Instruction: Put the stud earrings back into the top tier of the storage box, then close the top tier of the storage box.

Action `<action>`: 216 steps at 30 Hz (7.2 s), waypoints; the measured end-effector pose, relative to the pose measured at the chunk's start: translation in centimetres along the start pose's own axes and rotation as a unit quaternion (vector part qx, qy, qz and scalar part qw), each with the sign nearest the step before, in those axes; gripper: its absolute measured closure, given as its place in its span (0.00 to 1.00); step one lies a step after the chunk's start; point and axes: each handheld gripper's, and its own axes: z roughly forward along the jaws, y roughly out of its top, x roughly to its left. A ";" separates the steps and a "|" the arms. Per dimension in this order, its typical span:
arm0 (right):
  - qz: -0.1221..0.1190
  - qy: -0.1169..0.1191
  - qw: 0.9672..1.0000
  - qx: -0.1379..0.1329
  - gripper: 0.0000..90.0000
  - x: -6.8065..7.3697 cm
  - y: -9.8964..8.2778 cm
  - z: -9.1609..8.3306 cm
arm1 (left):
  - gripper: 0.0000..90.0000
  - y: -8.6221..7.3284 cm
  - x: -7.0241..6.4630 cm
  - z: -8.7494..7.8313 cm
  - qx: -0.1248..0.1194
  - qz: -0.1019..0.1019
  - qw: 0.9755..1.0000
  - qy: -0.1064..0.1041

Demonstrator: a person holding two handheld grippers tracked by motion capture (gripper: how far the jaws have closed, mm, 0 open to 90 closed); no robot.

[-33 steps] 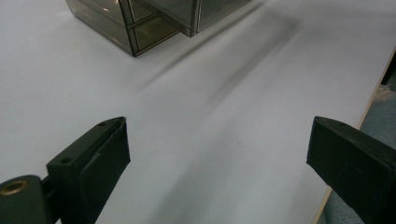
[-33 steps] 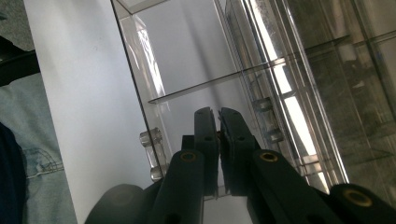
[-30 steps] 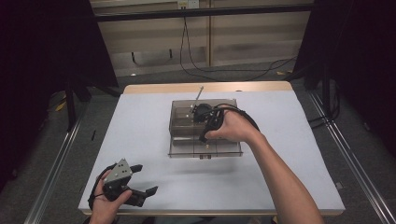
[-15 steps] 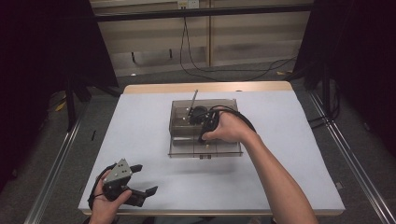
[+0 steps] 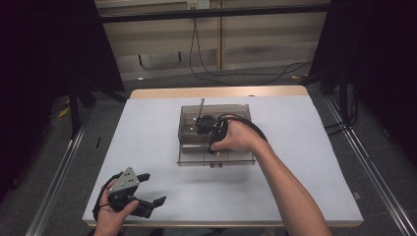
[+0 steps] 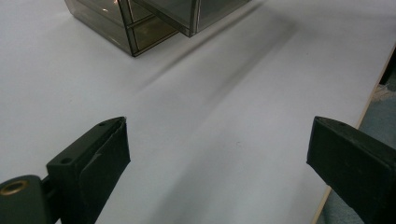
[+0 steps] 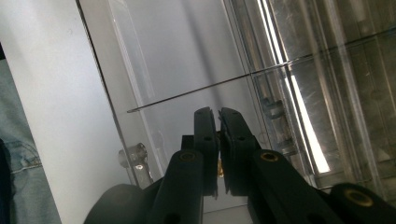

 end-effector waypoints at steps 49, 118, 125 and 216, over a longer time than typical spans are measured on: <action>0.099 0.003 0.967 -0.233 0.81 0.7 -8.7 -3.2 | 0.08 -0.1 0.2 0.5 0.000 -0.017 1.000 0.005; 0.264 -0.067 0.883 -0.382 0.35 9.7 -26.9 0.9 | 0.93 7.8 -3.7 7.7 -0.006 0.053 0.996 -0.078; 0.271 -0.070 0.883 -0.377 0.29 9.6 -26.9 1.1 | 0.98 8.5 -3.9 8.8 0.005 0.063 0.994 -0.087; 0.238 -0.052 0.912 -0.329 0.30 9.5 -25.7 2.9 | 0.99 11.1 -2.7 13.5 0.020 0.045 0.997 -0.058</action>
